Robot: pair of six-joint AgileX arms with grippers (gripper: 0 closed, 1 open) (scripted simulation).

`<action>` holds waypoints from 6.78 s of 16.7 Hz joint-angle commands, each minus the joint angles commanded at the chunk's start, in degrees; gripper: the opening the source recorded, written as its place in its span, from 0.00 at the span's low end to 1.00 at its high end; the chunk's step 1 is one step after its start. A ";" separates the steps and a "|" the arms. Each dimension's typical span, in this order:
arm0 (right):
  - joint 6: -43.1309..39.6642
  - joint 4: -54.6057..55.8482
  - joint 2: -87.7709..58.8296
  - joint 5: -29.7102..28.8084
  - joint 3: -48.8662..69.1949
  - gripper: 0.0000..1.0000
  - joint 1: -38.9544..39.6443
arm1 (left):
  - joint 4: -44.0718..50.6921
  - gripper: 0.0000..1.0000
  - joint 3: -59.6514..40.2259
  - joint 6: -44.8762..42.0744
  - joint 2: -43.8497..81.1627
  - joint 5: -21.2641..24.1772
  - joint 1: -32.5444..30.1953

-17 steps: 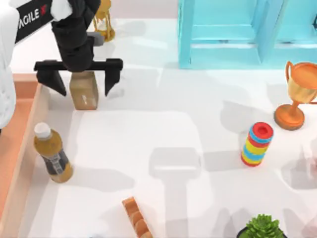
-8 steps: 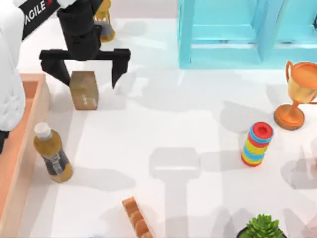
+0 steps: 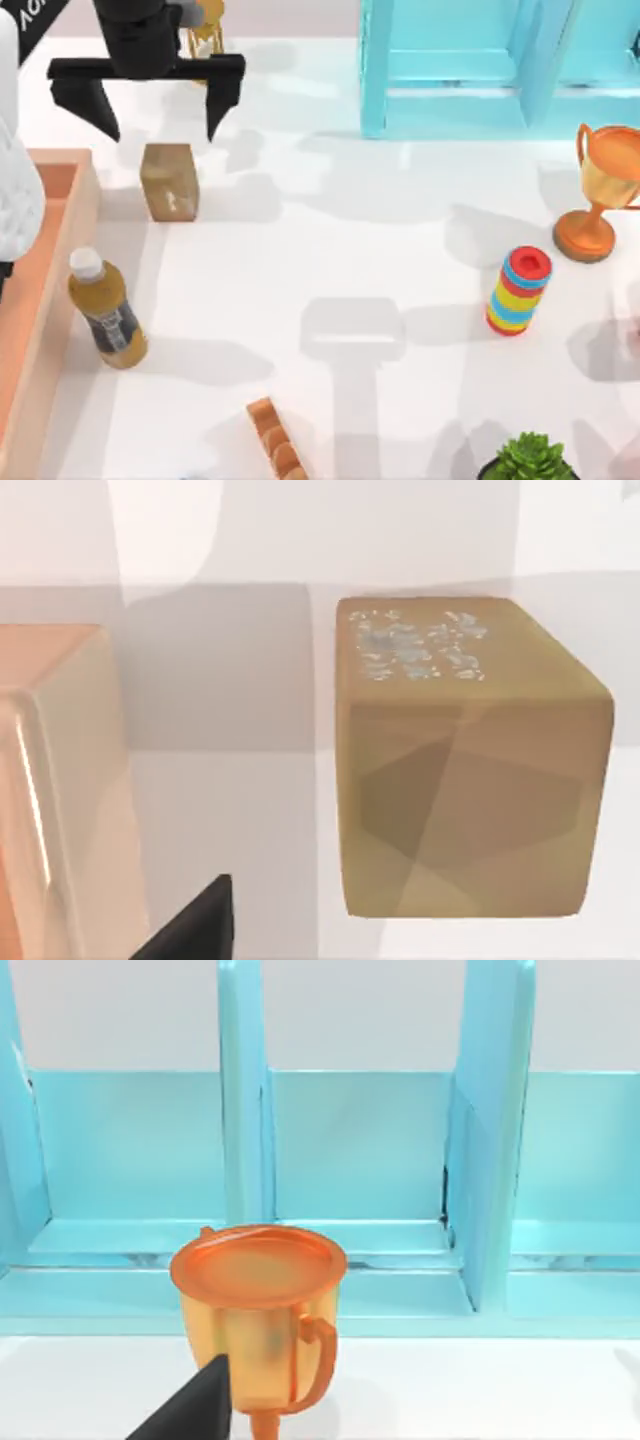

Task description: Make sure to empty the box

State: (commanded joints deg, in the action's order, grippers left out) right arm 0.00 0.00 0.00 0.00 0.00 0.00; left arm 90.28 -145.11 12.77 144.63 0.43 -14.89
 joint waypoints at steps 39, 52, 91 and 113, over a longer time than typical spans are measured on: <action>0.00 0.00 0.00 0.00 0.00 1.00 0.00 | -32.51 1.00 64.45 -24.38 -31.94 -0.56 24.98; 0.00 0.00 0.00 0.00 0.00 1.00 0.00 | -33.81 0.40 65.45 -24.37 -31.48 -0.57 24.96; 0.00 0.00 0.00 0.00 0.00 1.00 0.00 | -5.59 0.00 38.39 -20.56 -31.60 -0.73 21.21; 0.00 0.00 0.00 0.00 0.00 1.00 0.00 | -15.94 0.00 32.37 21.68 -15.63 -0.59 -21.18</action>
State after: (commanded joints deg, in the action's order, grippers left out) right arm 0.00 0.00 0.00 0.00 0.00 0.00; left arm 74.34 -112.74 34.45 129.00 -0.15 -36.08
